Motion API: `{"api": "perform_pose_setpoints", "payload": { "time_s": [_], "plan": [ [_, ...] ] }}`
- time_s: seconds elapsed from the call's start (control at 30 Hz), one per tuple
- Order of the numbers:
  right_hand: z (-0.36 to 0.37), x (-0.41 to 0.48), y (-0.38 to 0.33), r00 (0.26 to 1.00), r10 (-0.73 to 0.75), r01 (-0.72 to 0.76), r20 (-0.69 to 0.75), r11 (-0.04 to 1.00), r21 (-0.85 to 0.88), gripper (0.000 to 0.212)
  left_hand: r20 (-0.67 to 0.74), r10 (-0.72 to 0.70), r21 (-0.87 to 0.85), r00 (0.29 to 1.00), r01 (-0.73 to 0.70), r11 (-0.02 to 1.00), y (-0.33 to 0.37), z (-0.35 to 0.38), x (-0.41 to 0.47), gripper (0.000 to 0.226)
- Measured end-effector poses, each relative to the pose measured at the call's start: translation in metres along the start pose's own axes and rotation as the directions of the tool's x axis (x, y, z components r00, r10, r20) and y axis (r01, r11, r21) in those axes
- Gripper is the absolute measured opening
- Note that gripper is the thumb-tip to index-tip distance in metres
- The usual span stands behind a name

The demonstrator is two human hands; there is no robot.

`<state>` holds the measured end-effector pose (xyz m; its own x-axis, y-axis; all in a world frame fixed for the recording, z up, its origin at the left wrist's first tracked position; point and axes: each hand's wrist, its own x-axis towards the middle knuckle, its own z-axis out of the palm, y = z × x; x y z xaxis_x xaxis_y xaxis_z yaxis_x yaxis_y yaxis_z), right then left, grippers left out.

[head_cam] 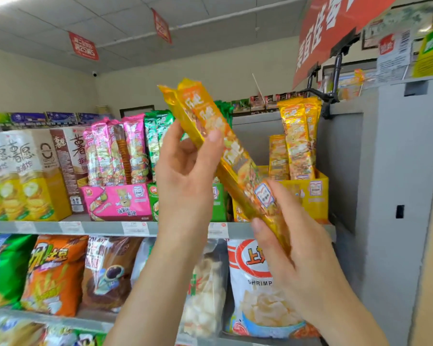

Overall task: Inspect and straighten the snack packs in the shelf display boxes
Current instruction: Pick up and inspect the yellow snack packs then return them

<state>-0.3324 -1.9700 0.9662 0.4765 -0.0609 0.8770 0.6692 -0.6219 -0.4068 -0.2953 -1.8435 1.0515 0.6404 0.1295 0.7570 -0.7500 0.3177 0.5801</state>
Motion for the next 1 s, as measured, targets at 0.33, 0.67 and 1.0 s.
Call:
{"api": "perform_pose_setpoints", "payload": {
  "time_s": [0.33,0.67,1.0],
  "plan": [
    [0.009,-0.062,0.003,0.805,0.38,-0.579,0.455,0.67,0.464,0.053,0.043,-0.322,-0.212,0.946,0.324,0.922,0.003,-0.067,-0.008,0.03],
    [0.033,-0.087,-0.019,0.73,0.472,-0.681,0.495,0.571,0.459,0.07,0.068,-0.363,-0.233,0.929,0.369,0.9,-0.003,-0.118,-0.026,0.029],
    [0.035,-0.09,-0.03,0.663,0.525,-0.71,0.534,0.216,0.67,0.066,0.104,-0.268,-0.153,0.958,0.281,0.947,0.002,-0.158,-0.036,0.009]
  ]
}}
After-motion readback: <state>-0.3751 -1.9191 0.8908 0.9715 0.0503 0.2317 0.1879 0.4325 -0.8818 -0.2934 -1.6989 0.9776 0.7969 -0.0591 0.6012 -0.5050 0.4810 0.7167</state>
